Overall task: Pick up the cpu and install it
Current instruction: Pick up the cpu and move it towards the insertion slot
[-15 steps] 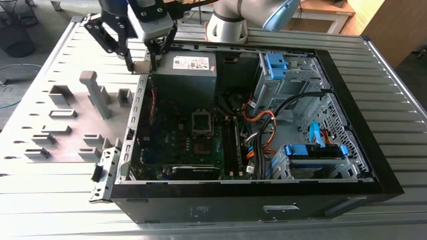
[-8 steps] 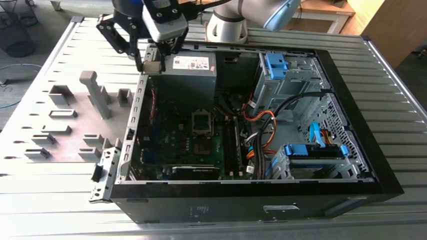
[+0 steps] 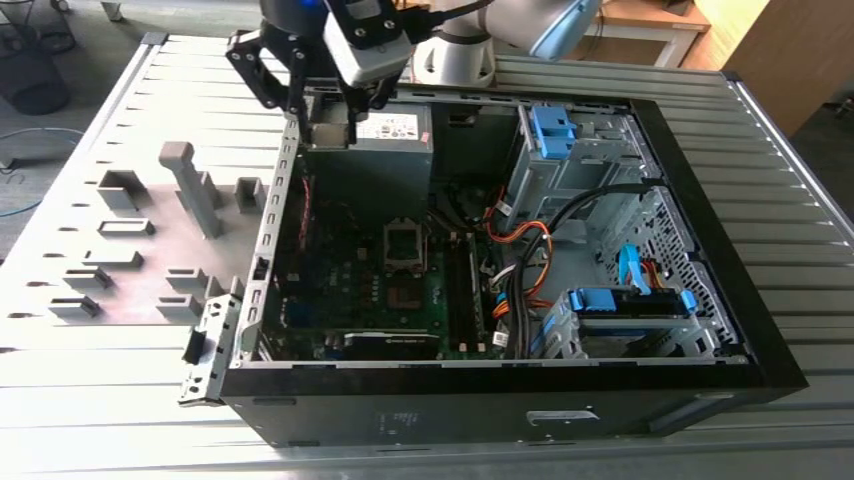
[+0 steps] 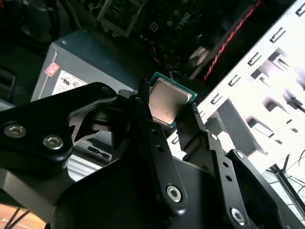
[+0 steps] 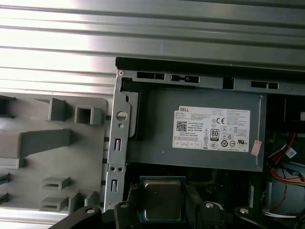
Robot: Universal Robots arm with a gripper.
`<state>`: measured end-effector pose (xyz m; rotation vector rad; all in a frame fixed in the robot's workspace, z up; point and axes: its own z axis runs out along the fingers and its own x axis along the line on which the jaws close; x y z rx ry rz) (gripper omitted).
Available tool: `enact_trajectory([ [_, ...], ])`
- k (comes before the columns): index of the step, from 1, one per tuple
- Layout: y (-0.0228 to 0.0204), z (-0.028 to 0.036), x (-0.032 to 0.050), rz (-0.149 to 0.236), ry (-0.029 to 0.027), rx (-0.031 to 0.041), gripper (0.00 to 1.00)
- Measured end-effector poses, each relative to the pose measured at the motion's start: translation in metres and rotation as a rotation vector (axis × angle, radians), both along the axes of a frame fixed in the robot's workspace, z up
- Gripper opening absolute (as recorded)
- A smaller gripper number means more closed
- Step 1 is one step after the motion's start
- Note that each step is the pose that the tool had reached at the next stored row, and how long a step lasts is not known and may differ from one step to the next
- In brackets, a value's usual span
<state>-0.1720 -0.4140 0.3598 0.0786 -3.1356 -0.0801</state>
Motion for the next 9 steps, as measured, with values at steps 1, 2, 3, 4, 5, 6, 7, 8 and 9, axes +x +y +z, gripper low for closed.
enact_trajectory([
  [1,0.0,0.0,0.0029,0.0,0.0,0.0,0.47],
  [2,0.0,0.0,0.0059,0.0,0.0001,0.0,0.47],
  [3,0.0,0.0,0.0089,0.0,0.0001,0.0,0.47],
  [4,0.0,-0.0001,0.012,0.0,0.0001,0.0001,0.47],
  [5,0.0,-0.0001,0.0151,0.0,0.0001,0.0,0.47],
  [6,0.0,-0.0001,0.0187,0.0,0.0002,0.0,0.47],
  [7,0.0,-0.0001,0.0218,0.0,0.0002,0.0001,0.47],
  [8,0.0,-0.0001,0.0251,0.0,0.0003,0.0,0.47],
  [9,0.0,-0.0001,0.0282,0.0,0.0004,0.0,0.47],
])
